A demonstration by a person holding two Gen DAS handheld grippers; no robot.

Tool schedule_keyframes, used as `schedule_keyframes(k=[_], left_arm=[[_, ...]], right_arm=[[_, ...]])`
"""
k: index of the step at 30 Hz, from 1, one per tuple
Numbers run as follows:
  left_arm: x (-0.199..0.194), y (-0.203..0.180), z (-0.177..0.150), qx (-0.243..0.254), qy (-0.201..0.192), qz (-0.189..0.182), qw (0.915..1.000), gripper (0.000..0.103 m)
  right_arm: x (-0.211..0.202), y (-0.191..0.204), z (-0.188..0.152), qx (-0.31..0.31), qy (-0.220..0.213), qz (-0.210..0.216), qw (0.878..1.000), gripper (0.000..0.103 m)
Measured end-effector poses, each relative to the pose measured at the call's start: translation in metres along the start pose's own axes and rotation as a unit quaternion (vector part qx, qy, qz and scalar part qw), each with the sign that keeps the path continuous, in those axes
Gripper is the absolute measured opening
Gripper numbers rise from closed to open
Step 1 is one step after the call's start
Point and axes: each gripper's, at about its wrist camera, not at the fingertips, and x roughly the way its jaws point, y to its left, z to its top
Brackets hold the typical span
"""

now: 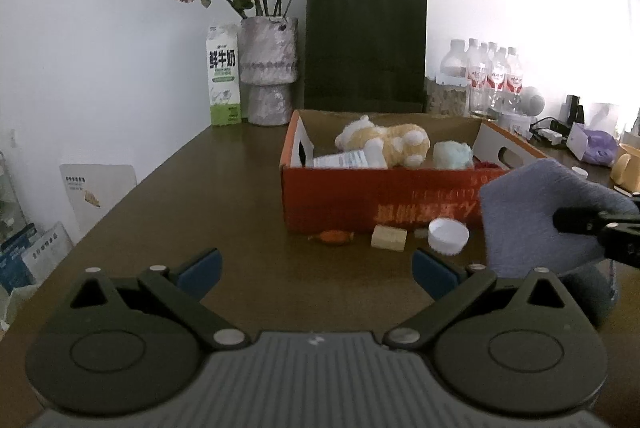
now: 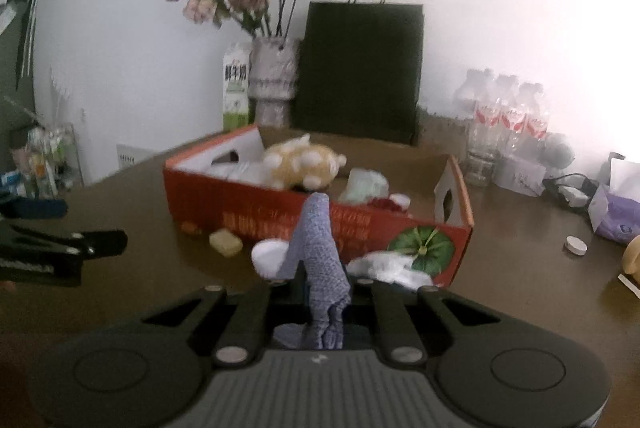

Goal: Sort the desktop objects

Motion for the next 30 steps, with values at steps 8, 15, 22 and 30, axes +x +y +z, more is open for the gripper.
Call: schedule_keyframes(k=[8, 15, 22, 30], left_arm=[[0.036, -0.002, 0.022, 0.004, 0.023, 0.005, 0.9997, 0.098], [0.068, -0.008, 0.028, 0.013, 0.049, 0.013, 0.9986, 0.076], [0.095, -0.010, 0.027, 0.016, 0.079, 0.018, 0.9966, 0.070], [0.111, -0.008, 0.026, 0.012, 0.098, 0.010, 0.9951, 0.062]], right_arm=[[-0.005, -0.017, 0.018, 0.014, -0.029, -0.018, 0.999, 0.010], [0.001, -0.031, 0.018, 0.028, -0.029, -0.027, 0.999, 0.010], [0.014, -0.040, 0.019, 0.044, -0.030, -0.026, 0.998, 0.010], [0.024, -0.047, 0.014, 0.058, -0.023, -0.019, 0.998, 0.010]])
